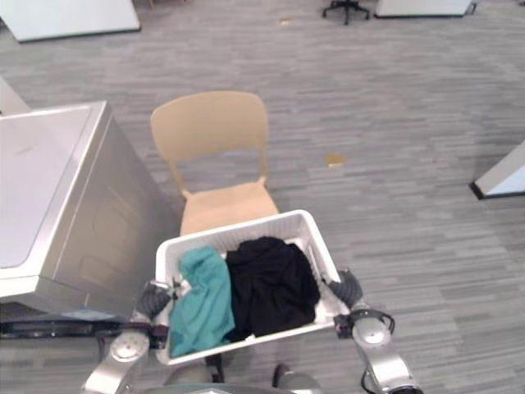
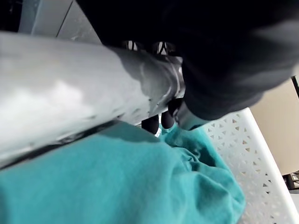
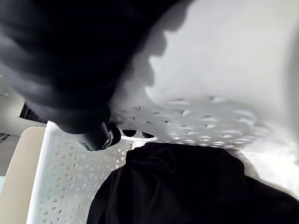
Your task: Grab the laundry basket,head to the washer,open it,put in the laundry and shut it.
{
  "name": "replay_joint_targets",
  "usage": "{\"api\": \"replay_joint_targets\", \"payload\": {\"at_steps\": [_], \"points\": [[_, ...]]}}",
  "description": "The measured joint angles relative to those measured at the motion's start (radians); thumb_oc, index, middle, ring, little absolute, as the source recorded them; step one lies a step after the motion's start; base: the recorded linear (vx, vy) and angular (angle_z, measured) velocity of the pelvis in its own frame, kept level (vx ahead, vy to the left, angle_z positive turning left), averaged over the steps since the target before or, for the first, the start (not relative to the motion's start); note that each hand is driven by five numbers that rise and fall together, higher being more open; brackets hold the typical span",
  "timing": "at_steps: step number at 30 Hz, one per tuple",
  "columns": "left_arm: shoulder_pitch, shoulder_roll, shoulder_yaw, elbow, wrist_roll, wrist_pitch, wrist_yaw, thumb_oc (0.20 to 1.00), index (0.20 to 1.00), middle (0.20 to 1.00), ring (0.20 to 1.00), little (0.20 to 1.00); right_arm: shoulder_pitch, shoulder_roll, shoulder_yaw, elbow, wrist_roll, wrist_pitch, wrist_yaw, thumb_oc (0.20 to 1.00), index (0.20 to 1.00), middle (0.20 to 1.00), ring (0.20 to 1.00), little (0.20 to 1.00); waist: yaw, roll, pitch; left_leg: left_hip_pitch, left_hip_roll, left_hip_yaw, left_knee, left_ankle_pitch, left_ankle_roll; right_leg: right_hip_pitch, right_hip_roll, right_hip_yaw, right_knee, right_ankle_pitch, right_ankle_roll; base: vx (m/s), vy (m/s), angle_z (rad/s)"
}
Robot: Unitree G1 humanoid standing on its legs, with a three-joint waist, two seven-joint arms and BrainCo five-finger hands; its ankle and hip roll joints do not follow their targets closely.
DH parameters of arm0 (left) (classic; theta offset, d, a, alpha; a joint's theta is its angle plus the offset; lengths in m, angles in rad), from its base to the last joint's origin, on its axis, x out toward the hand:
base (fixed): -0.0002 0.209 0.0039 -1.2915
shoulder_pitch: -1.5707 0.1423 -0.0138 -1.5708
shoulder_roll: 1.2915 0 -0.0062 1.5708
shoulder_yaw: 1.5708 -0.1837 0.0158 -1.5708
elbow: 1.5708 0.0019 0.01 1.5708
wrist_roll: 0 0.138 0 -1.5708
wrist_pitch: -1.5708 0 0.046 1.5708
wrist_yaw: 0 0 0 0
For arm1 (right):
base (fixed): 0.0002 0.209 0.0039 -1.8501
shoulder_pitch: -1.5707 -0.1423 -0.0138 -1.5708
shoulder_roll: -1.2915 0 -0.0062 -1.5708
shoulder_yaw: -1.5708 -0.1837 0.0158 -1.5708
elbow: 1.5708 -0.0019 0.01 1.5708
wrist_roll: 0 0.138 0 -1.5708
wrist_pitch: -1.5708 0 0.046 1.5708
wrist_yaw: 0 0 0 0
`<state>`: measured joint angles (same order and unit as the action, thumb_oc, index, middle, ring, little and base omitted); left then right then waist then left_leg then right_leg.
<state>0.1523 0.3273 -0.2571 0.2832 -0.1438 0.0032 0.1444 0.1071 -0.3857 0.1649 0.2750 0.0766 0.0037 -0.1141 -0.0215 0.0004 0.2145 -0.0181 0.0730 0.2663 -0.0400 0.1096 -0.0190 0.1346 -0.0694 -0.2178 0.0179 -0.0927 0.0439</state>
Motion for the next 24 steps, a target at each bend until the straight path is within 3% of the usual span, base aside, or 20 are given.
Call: {"api": "replay_joint_targets", "payload": {"at_steps": [3,5,6,7,9,11,12,13,16,19,22,23,24], "points": [[-0.034,0.030,-0.004,0.001,0.000,0.001,0.012,0.200,0.200,0.200,0.200,0.200,-0.037,0.016,0.011,0.021,0.000,0.000,-0.012,0.200,0.200,0.200,0.200,0.200,-0.001,0.002,0.003,0.000,-0.031,0.010,0.001,-0.024,0.032,-0.063,-0.042,0.008,0.107,-0.015,0.025,0.01,0.130,-0.15],[-0.075,0.044,-0.011,0.015,0.001,0.000,0.027,0.200,0.200,0.200,0.200,0.200,-0.077,0.021,0.015,0.040,-0.001,-0.001,-0.018,0.200,0.200,0.200,0.200,0.200,-0.001,0.012,0.014,-0.002,-0.027,0.028,-0.006,-0.028,0.040,-0.163,-0.060,0.029,0.267,-0.034,0.050,-0.03,0.047,-0.28],[-0.111,0.051,-0.016,0.027,0.001,0.000,0.038,0.200,0.200,0.200,0.200,0.200,-0.109,0.028,0.015,0.049,-0.001,-0.002,-0.027,0.200,0.200,0.200,0.200,0.200,-0.004,0.014,0.031,-0.003,-0.030,0.034,-0.007,-0.031,0.049,-0.230,-0.076,0.040,0.365,-0.071,0.060,-0.03,0.028,-0.19],[-0.150,0.060,-0.016,0.045,0.002,-0.001,0.041,0.200,0.200,0.200,0.200,0.200,-0.120,0.030,0.017,0.049,-0.001,-0.003,-0.040,0.200,0.200,0.200,0.200,0.200,-0.008,0.014,0.034,-0.013,-0.036,0.034,-0.007,-0.033,0.052,-0.267,-0.088,0.043,0.365,-0.075,0.061,-0.01,0.020,-0.16],[-0.242,0.067,-0.021,0.080,0.010,-0.003,0.061,0.200,0.200,0.200,0.200,0.200,-0.164,0.032,0.021,0.057,-0.001,-0.005,-0.062,0.200,0.200,0.200,0.200,0.200,-0.010,0.005,0.063,-0.037,-0.049,0.043,-0.016,-0.033,0.065,-0.380,-0.108,0.060,0.305,-0.070,0.068,0.02,-0.001,-0.07],[-0.292,0.071,-0.024,0.122,0.020,-0.007,0.070,0.200,0.200,0.200,0.200,0.200,-0.197,0.034,0.039,0.080,-0.001,-0.005,-0.084,0.200,0.200,0.200,0.200,0.200,-0.022,-0.001,0.083,-0.051,-0.060,0.039,-0.013,-0.027,0.062,-0.400,-0.112,0.068,0.220,-0.045,0.074,-0.05,-0.045,0.32],[-0.300,0.062,-0.049,0.131,0.041,-0.010,0.092,0.200,0.200,0.200,0.200,0.200,-0.197,0.033,0.041,0.111,-0.001,-0.005,-0.096,0.200,0.200,0.200,0.200,0.200,-0.032,-0.006,0.084,-0.056,-0.073,0.016,-0.011,-0.024,0.058,-0.384,-0.118,0.068,0.169,0.081,0.073,-0.11,-0.089,0.45],[-0.301,0.059,-0.054,0.136,0.041,-0.012,0.102,0.200,0.200,0.200,0.200,0.200,-0.218,0.031,0.042,0.139,-0.001,-0.005,-0.099,0.200,0.200,0.200,0.200,0.200,-0.030,-0.006,0.084,-0.068,-0.069,0.014,-0.004,-0.026,0.052,-0.383,-0.111,0.072,0.142,0.130,0.070,-0.12,-0.093,0.26],[-0.382,0.030,-0.060,0.259,0.041,-0.018,0.150,0.200,0.200,0.200,0.200,0.200,-0.333,0.034,0.094,0.241,0.000,-0.005,-0.122,0.200,0.200,0.200,0.200,0.200,-0.029,0.011,0.087,-0.157,-0.030,-0.006,0.007,-0.011,0.026,-0.408,-0.064,0.040,0.041,0.202,0.030,-0.11,-0.058,0.05],[-0.451,0.014,-0.077,0.327,0.040,-0.018,0.187,0.200,0.200,0.200,0.200,0.200,-0.409,0.031,0.120,0.300,0.001,-0.003,-0.147,0.200,0.200,0.200,0.200,0.200,-0.026,0.017,0.100,-0.209,-0.010,-0.029,0.007,0.003,0.009,-0.429,-0.033,0.016,-0.007,0.233,0.000,-0.12,-0.037,0.11],[-0.539,0.003,-0.110,0.406,0.039,-0.023,0.234,0.200,0.200,0.200,0.200,0.200,-0.491,0.023,0.140,0.362,0.003,-0.004,-0.178,0.200,0.200,0.200,0.200,0.200,-0.024,0.030,0.119,-0.238,0.008,-0.035,0.019,0.005,0.005,-0.445,-0.021,0.003,-0.012,0.235,-0.003,-0.06,-0.021,0.06],[-0.590,-0.005,-0.109,0.438,0.038,-0.023,0.253,0.269,0.269,0.269,0.269,0.269,-0.536,0.010,0.154,0.376,0.007,-0.004,-0.189,0.200,0.200,0.200,0.200,0.200,-0.020,0.040,0.138,-0.243,0.013,-0.037,0.014,0.007,0.002,-0.451,-0.017,0.000,-0.014,0.235,-0.003,-0.01,-0.013,0.05],[-0.635,-0.006,-0.115,0.484,0.037,-0.031,0.270,0.269,0.269,0.269,0.269,0.269,-0.578,0.003,0.176,0.406,0.012,-0.007,-0.201,0.200,0.200,0.200,0.200,0.200,-0.018,0.043,0.150,-0.249,0.013,-0.046,0.014,0.011,-0.004,-0.453,-0.015,-0.001,-0.019,0.236,-0.004,-0.03,-0.006,0.05]]}}
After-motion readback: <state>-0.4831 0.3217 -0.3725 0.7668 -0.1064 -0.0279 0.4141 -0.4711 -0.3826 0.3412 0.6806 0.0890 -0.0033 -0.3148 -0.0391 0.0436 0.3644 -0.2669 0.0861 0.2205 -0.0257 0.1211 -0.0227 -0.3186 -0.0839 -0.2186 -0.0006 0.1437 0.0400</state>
